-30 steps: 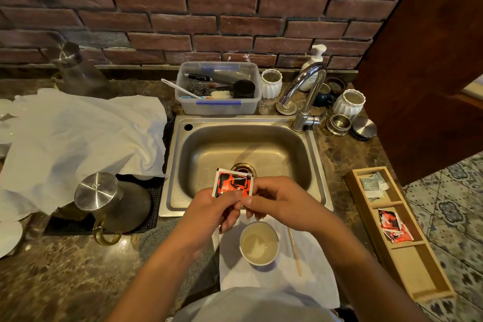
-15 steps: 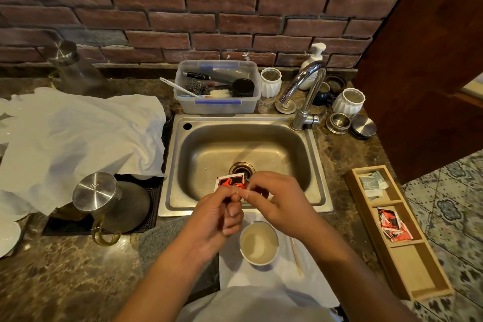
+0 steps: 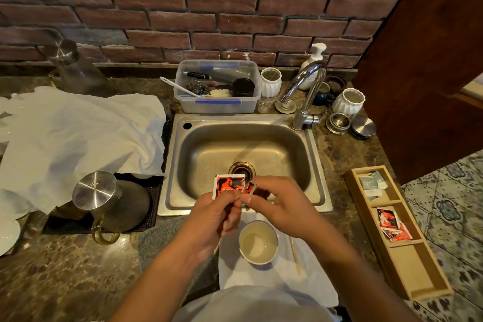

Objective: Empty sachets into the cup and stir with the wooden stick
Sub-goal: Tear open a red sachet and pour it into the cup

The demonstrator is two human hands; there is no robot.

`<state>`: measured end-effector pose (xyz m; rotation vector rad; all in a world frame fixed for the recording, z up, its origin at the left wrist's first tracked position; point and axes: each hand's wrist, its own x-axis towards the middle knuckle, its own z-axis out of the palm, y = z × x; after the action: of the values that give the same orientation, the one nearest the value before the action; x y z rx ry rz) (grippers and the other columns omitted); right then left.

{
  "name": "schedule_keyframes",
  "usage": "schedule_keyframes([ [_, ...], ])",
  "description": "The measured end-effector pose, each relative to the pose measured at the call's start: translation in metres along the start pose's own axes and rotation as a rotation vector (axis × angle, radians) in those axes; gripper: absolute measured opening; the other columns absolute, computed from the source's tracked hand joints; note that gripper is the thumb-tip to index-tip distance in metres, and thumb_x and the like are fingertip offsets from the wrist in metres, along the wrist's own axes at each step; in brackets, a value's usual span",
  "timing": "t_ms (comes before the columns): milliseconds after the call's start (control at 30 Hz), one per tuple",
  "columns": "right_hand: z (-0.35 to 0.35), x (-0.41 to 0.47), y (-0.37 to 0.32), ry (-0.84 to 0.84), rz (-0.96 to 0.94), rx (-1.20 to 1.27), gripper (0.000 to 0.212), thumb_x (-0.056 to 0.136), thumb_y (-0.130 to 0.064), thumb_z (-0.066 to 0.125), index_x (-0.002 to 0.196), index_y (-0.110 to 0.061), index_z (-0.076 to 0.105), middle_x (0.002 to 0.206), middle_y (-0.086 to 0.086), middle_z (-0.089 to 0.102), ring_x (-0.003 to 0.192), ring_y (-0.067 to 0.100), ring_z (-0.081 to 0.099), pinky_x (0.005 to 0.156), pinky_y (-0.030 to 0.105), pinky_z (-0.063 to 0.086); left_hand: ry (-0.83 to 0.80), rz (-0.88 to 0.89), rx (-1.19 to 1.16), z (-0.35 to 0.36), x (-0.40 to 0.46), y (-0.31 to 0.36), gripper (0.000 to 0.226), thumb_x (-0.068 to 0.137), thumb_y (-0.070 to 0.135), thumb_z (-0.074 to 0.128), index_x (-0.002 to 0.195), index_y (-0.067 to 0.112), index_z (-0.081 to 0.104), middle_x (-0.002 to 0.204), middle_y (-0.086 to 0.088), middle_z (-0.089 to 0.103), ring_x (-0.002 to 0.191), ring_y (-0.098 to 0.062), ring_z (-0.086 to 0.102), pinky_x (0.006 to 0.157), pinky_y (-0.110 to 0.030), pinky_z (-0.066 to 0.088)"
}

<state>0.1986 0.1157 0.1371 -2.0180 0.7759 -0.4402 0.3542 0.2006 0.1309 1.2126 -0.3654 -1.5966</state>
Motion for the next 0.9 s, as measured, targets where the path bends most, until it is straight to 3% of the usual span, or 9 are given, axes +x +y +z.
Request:
schedule_keyframes([
  [267, 0.018, -0.015, 0.001, 0.239, -0.134, -0.125, 0.021, 0.097, -0.029, 0.061, 0.088, -0.014, 0.072, 0.08, -0.003, 0.067, 0.075, 0.015, 0.06, 0.066, 0.037, 0.051, -0.052, -0.134, -0.34, 0.009, 0.0, -0.014, 0.022, 0.087, 0.015, 0.057, 0.066, 0.013, 0.05, 0.045, 0.004, 0.035, 0.032, -0.006, 0.026, 0.031, -0.017, 0.018],
  [400, 0.02, -0.025, 0.004, 0.281, 0.106, 0.233, 0.02, 0.096, -0.034, 0.061, 0.087, -0.018, 0.069, 0.079, -0.005, 0.072, 0.075, 0.016, 0.067, 0.068, 0.033, 0.054, -0.053, -0.128, -0.383, 0.006, -0.003, -0.019, 0.023, 0.088, 0.018, 0.057, 0.066, 0.014, 0.053, 0.044, 0.005, 0.037, 0.032, -0.005, 0.028, 0.032, -0.018, 0.018],
  [600, 0.018, -0.046, 0.028, 0.099, 0.279, 0.235, 0.019, 0.095, -0.026, 0.069, 0.078, -0.019, 0.066, 0.068, 0.001, 0.071, 0.064, 0.013, 0.066, 0.067, 0.033, 0.055, 0.025, -0.026, -0.159, -0.009, -0.014, -0.026, 0.021, 0.089, 0.018, 0.059, 0.07, 0.011, 0.053, 0.047, -0.004, 0.042, 0.036, -0.012, 0.033, 0.035, -0.021, 0.025],
  [767, 0.028, -0.058, 0.044, -0.104, 0.375, -0.079, 0.029, 0.092, -0.035, 0.069, 0.067, -0.023, 0.061, 0.066, -0.004, 0.062, 0.065, 0.011, 0.058, 0.065, 0.024, 0.046, -0.024, -0.077, -0.162, -0.008, -0.017, -0.03, 0.021, 0.087, 0.02, 0.062, 0.07, 0.011, 0.054, 0.047, -0.003, 0.042, 0.037, -0.012, 0.034, 0.034, -0.021, 0.027],
  [900, 0.032, -0.061, 0.048, -0.116, 0.422, -0.133, 0.032, 0.096, -0.038, 0.063, 0.066, -0.033, 0.055, 0.067, -0.012, 0.057, 0.066, 0.007, 0.053, 0.064, 0.016, 0.037, -0.02, -0.1, -0.188, -0.002, -0.016, -0.036, 0.022, 0.087, 0.022, 0.061, 0.068, 0.012, 0.055, 0.047, -0.003, 0.04, 0.037, -0.011, 0.033, 0.035, -0.021, 0.023],
])
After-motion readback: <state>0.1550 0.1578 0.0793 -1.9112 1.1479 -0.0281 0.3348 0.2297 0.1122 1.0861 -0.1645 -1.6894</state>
